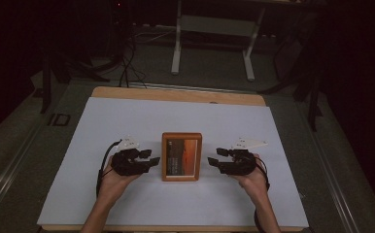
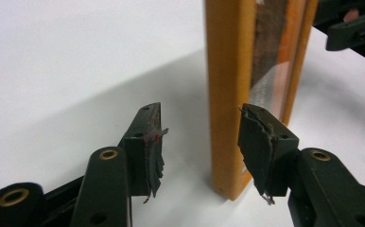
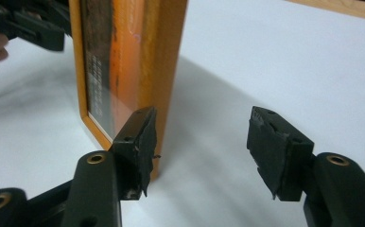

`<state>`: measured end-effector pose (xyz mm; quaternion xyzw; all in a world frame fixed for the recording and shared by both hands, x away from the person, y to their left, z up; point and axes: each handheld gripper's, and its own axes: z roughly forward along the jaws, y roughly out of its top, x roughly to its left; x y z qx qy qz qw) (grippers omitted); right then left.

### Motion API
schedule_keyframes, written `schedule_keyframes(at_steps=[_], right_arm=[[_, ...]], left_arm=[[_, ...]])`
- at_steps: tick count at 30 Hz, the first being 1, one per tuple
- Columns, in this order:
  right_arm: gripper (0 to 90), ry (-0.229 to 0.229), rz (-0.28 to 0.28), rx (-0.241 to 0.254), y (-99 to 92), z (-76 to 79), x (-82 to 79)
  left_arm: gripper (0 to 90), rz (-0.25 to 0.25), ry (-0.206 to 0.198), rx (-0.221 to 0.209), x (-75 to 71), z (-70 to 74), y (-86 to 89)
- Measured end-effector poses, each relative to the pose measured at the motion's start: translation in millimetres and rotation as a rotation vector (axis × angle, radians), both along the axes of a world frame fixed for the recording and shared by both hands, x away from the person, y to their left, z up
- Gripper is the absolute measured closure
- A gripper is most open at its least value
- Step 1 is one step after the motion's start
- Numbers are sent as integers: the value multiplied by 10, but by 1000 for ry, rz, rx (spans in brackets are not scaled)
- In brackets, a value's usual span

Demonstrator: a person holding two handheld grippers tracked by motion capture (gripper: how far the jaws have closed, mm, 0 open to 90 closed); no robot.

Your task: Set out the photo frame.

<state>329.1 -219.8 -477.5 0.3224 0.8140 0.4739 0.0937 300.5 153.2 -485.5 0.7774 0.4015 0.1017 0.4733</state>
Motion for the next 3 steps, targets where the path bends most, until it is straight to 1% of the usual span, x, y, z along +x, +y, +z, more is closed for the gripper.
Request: schedule_keyframes(at_steps=[2, 3], right_arm=[[409, 9, -7, -11, -41, -6, 7], [395, 10, -16, -26, -66, -9, 13]], left_arm=[[492, 18, -3, 11, 0, 9, 54], [483, 30, -3, 19, 0, 10, 83]])
